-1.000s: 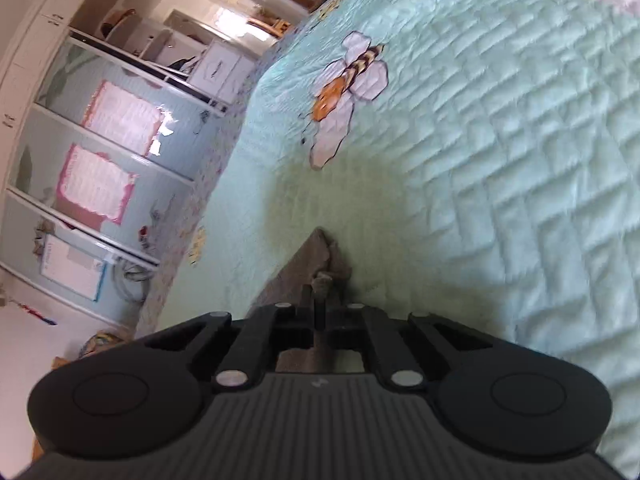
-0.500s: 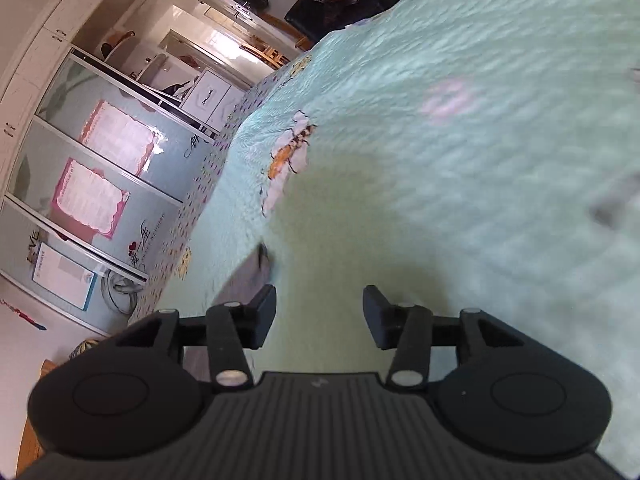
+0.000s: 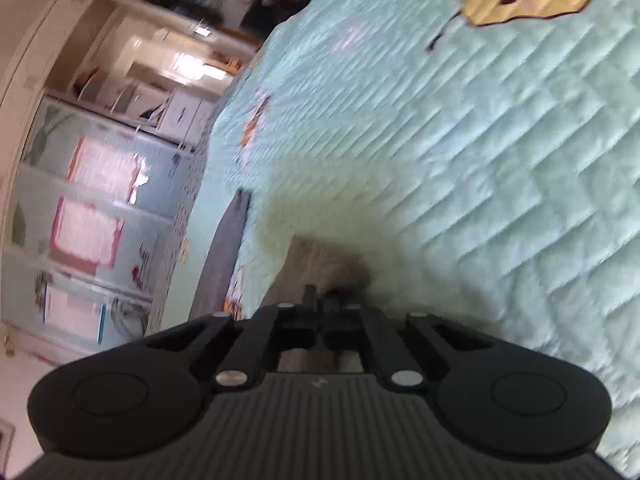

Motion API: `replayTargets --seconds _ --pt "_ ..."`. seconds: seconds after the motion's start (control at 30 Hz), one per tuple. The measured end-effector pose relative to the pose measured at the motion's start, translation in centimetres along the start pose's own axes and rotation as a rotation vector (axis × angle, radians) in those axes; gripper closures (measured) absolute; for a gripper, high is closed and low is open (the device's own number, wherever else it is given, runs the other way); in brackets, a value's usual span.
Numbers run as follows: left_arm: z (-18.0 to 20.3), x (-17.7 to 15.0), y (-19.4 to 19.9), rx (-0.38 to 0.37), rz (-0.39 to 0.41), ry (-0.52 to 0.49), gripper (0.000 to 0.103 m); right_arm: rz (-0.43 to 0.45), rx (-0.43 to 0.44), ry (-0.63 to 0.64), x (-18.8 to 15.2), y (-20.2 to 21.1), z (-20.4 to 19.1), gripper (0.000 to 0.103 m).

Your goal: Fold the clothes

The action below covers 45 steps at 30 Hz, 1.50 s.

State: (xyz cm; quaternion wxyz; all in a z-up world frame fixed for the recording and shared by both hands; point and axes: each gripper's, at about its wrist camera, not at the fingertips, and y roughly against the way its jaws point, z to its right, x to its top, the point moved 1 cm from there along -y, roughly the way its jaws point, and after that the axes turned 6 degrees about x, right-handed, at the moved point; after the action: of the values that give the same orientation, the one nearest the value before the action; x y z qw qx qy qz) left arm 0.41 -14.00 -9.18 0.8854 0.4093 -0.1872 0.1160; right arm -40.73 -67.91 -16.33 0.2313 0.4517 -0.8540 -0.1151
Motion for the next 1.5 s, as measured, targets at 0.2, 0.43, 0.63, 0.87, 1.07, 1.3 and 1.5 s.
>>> replayTargets --seconds 0.2,0.43,0.63,0.87,1.07,1.3,1.5 --pt "-0.4 0.1 0.7 -0.02 0.009 0.025 0.06 0.061 -0.065 0.078 -1.6 5.1 0.1 0.072" --pt "-0.2 3.1 1.6 -0.006 0.154 -0.033 0.06 -0.011 0.073 0.212 -9.1 8.9 -1.7 0.059" --pt "-4.8 9.4 -1.7 0.147 0.198 0.156 0.058 -0.068 0.109 0.299 -11.6 7.3 -2.9 0.058" --pt "-8.9 14.5 -8.6 0.171 0.145 0.306 0.061 -0.086 0.077 0.288 -11.6 6.4 -2.6 0.058" --pt "-10.1 14.4 -8.7 0.164 0.179 0.323 0.094 -0.101 0.049 0.279 -11.5 5.7 -2.2 0.058" --pt "-11.1 15.0 -6.7 0.112 0.174 0.349 0.077 -0.11 0.052 0.258 -11.5 5.7 -1.7 0.058" --pt "-6.5 12.2 -1.9 0.052 0.2 0.149 0.061 -0.105 0.062 0.24 -11.7 6.2 -1.6 0.058"
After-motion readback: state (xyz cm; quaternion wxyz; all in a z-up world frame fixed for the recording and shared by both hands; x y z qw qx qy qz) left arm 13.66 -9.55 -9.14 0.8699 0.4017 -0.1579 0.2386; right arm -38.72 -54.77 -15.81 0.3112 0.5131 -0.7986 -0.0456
